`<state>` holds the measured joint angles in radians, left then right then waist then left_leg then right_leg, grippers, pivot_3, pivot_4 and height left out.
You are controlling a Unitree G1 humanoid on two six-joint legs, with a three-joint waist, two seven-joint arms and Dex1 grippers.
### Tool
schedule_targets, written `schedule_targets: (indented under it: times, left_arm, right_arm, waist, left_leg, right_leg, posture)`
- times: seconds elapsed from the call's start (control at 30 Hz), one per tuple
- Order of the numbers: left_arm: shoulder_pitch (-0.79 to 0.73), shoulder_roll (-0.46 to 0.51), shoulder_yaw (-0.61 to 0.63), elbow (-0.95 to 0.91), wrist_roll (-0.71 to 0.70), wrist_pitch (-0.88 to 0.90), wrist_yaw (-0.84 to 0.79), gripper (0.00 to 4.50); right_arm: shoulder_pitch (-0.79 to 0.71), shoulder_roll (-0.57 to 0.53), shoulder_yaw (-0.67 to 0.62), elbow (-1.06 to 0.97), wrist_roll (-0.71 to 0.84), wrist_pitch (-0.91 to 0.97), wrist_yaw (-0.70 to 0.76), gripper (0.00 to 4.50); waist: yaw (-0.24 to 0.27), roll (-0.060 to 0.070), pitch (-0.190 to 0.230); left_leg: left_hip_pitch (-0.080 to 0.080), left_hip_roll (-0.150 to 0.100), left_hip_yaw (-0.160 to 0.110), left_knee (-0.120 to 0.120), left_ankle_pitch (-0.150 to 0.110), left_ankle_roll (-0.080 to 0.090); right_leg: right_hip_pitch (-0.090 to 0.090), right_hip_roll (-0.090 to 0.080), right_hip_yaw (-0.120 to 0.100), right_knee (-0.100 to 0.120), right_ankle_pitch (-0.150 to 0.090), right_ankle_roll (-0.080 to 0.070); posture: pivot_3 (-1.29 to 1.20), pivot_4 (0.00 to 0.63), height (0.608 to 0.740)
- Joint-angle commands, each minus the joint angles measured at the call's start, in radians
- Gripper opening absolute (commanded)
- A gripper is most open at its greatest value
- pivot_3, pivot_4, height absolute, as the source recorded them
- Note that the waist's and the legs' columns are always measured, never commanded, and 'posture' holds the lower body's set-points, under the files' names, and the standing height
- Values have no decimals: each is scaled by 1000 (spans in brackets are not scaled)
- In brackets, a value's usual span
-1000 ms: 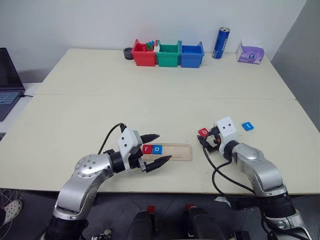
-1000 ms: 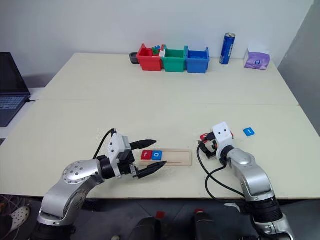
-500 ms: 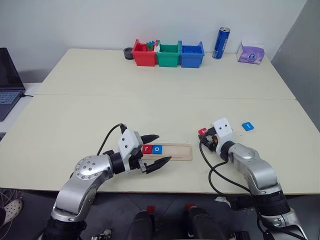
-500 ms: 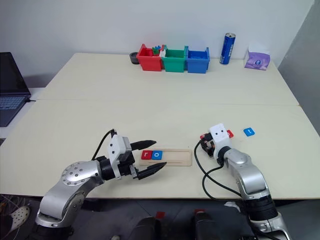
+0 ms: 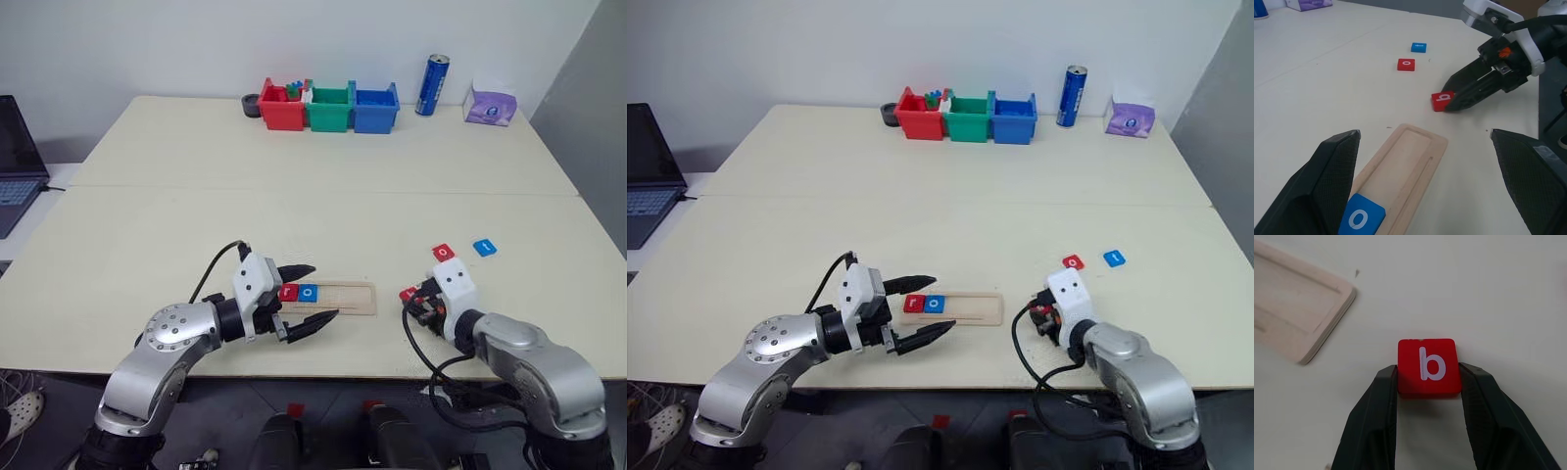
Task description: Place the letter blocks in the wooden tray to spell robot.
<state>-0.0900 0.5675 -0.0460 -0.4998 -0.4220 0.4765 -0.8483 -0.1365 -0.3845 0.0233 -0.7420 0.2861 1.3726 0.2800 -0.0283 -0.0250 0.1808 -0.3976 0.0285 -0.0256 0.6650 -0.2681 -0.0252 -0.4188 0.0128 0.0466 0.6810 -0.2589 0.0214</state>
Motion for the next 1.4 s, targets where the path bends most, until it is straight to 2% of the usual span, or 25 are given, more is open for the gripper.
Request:
schedule_targets:
  times: [0.03,0.07,0.23,0.33,0.37,0.47,0.53,0.67,0.8,0.97,1.13,1.37,1.4]
  left_arm:
    - [-5,9,-8,-20,-13,-16,-10,4500]
    - [-8,9,-9,-16,-12,-18,-12,4500]
    - [-7,11,-10,-9,-9,-25,-20,4500]
    - [0,13,-7,-4,-8,-32,-27,4500]
    - [1,14,-7,-3,-8,-34,-28,4500]
    - [-1,13,-12,4,-7,-39,-30,4500]
    - [-8,9,-20,14,-6,-47,-34,4500]
    - [-20,6,-36,36,-4,-65,-53,4500]
    - [-27,14,-39,48,-19,-79,-85,4500]
    - [-11,30,-39,51,-18,-101,-118,4500]
    - [1,47,-43,12,-30,-88,-131,4500]
    - [0,65,-33,-20,-52,-59,-126,4500]
    - [-2,71,-28,-22,-57,-56,-127,4500]
  right_arm:
    - [-12,35,-14,-76,32,153,-12,1451]
    - [-21,49,-11,-83,35,177,-16,1451]
    - [-41,89,-22,-100,51,241,-9,3185]
    - [-85,31,-69,-99,100,232,69,4293]
    - [-101,-6,-83,-93,126,223,110,4466]
    - [-130,-160,-105,-50,195,121,255,4466]
    - [-121,-296,-81,8,192,-85,393,4466]
    - [-76,-419,-14,205,120,-555,640,4466]
    - [-97,-413,79,424,52,-907,811,4466]
    - [-178,-384,162,661,-35,-1141,910,4466]
    - [-244,-356,207,829,-90,-1273,959,4466]
    - [-251,-352,222,929,-129,-1378,1003,4466]
    - [-250,-355,221,937,-131,-1389,1007,4101]
  waist:
    - [0,0,0]
    - [-1,0,0]
    - [-2,0,-1]
    - [-2,0,-1]
    - [-2,0,0]
    - [-2,0,0]
    - [-2,0,0]
    - [-2,0,0]
    - [-4,0,0]
    - [-4,0,0]
    - [-2,0,0]
    - [0,0,0]
    - [0,0,0]
  left_leg:
    - [0,0,0,0,0,0]
    - [0,0,0,0,0,0]
    - [0,0,0,0,0,0]
    - [0,0,0,0,0,0]
    - [0,0,0,0,0,0]
    - [0,0,0,0,0,0]
    - [0,-1,0,0,0,0]
    - [0,0,1,-1,0,0]
    - [1,0,1,-1,0,0]
    - [1,0,1,0,0,0]
    - [1,0,1,0,0,0]
    - [2,0,1,0,0,0]
    - [3,0,1,0,0,0]
  right_leg:
    - [0,0,0,0,0,0]
    - [0,1,0,0,0,0]
    - [0,1,0,0,-1,-1]
    - [0,1,0,0,-1,-1]
    - [0,1,0,0,-1,-1]
    - [0,0,0,-1,-1,-1]
    - [0,0,-1,-1,-1,-1]
    - [1,1,-1,-2,-1,-1]
    - [1,1,0,-1,-1,-1]
    - [1,1,0,-1,-1,-1]
    - [1,1,0,-1,0,-2]
    - [3,0,0,-1,2,-5]
    - [4,0,0,-1,2,-5]
  posture:
    - [0,150,740]
    - [0,150,740]
    - [0,150,740]
    - [0,150,740]
    - [0,150,740]
    - [0,150,740]
    - [0,150,740]
    - [0,150,740]
    - [0,150,740]
    - [0,150,740]
    - [0,150,740]
    - [0,150,740]
    - [0,150,740]
